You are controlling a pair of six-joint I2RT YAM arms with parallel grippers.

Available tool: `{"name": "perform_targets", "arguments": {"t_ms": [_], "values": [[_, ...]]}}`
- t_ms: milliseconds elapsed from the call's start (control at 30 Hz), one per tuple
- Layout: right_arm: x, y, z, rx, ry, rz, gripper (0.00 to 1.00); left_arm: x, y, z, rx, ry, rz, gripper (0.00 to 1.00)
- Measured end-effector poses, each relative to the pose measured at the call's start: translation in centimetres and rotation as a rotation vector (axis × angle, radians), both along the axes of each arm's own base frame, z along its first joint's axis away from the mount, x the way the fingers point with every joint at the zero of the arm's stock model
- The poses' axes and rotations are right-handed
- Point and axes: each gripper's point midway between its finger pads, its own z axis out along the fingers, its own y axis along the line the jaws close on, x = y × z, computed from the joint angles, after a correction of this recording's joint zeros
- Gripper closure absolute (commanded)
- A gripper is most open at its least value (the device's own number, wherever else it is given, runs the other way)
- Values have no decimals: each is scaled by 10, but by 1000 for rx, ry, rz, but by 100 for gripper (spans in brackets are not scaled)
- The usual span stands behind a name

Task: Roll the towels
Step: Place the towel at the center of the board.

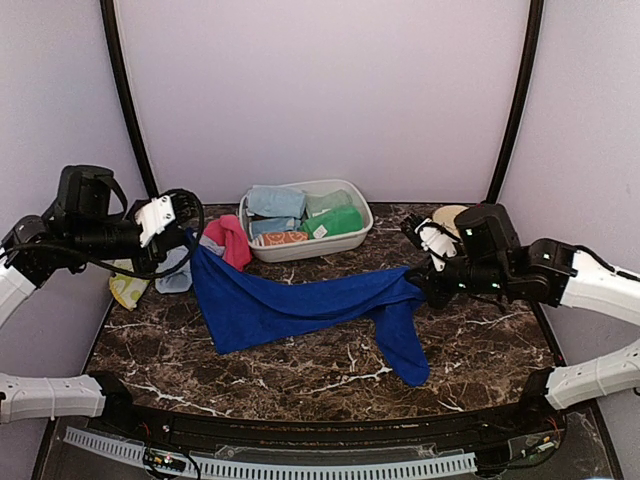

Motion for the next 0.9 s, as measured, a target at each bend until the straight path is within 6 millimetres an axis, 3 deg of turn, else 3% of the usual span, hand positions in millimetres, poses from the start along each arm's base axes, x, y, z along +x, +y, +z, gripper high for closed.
{"name": "perform_targets", "arguments": {"t_ms": [133, 167, 233, 267, 367, 433, 600, 733, 767, 900], "values": [[32, -2, -38, -67, 75, -66, 100, 4, 0, -77, 86, 238, 41, 100], [44, -5, -52, -85, 103, -91, 100, 5, 2, -100, 119, 308, 57, 93], [60, -7, -76, -118, 148, -116, 100, 4, 8, -138, 176, 419, 83, 66], [65, -7, -87, -134, 171, -120, 100, 3, 12, -159, 211, 479, 98, 58], [81, 3, -112, -166, 233, -108, 100, -2, 25, -197, 289, 568, 130, 24], [93, 15, -117, -168, 250, -91, 100, -5, 30, -208, 319, 572, 124, 13], [117, 34, -124, -163, 262, -78, 100, 3, 20, -195, 352, 494, 26, 16], [129, 26, -138, -172, 294, -124, 100, 13, -19, -171, 354, 430, -129, 27], [130, 25, -141, -174, 303, -133, 100, 3, -38, -172, 368, 427, -219, 29], [135, 22, -147, -170, 322, -161, 97, -32, -69, -200, 427, 499, -387, 32]]}}
